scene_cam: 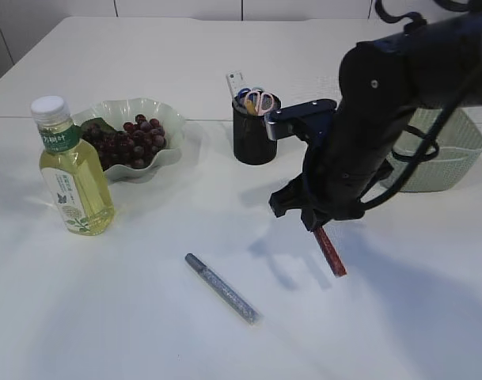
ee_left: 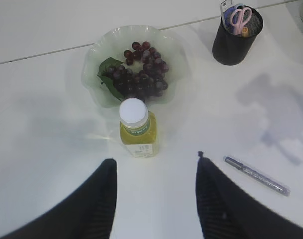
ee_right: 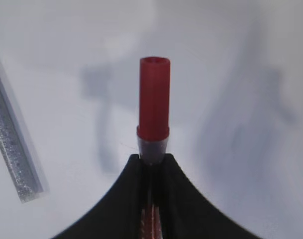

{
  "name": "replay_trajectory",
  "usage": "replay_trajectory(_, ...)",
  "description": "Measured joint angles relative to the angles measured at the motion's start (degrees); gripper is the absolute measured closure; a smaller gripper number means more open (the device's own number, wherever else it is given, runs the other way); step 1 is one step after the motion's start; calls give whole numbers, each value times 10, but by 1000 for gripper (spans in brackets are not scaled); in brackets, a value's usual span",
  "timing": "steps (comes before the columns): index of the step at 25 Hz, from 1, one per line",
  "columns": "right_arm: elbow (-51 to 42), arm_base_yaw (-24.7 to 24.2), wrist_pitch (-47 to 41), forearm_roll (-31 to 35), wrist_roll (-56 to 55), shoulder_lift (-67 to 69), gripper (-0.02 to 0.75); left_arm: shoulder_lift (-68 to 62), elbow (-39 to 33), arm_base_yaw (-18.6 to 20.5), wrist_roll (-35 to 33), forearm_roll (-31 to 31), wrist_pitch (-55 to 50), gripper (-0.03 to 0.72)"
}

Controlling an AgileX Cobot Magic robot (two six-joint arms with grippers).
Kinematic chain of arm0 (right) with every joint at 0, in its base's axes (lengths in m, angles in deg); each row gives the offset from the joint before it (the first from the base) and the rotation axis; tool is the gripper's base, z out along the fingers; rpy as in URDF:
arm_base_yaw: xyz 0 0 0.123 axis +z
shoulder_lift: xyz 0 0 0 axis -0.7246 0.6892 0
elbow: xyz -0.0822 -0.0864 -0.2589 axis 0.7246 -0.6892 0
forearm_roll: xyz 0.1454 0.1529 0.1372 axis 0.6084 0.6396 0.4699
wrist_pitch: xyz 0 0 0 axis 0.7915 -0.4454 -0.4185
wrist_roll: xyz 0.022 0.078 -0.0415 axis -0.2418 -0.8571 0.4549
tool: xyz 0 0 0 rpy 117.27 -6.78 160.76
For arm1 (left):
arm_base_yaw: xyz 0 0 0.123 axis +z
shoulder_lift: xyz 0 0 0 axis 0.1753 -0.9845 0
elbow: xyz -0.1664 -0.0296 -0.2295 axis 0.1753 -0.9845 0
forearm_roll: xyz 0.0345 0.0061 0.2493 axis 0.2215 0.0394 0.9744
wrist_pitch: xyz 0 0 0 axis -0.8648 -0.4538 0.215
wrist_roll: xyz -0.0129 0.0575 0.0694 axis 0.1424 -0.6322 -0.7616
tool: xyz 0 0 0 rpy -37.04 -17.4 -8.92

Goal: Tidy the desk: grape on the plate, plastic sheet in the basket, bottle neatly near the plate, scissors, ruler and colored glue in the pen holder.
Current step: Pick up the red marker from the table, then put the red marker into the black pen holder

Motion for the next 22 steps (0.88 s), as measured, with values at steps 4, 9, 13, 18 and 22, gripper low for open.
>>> replay_trajectory(4, -66, 0, 81, -4, -3, -41, 677, 0, 0, 0, 0, 0, 0, 317)
replay_trajectory(9, -104, 0, 160, -25, -3, -63, 677, 0, 0, 0, 0, 0, 0, 317)
replay_trajectory(13, -106, 0, 229, -44, -3, -83, 677, 0, 0, 0, 0, 0, 0, 317)
replay_trajectory(18, -107, 0, 340, -69, -3, -107, 677, 0, 0, 0, 0, 1, 0, 317)
replay_trajectory(22, -107, 0, 437, -81, -3, -107, 677, 0, 0, 0, 0, 2, 0, 317)
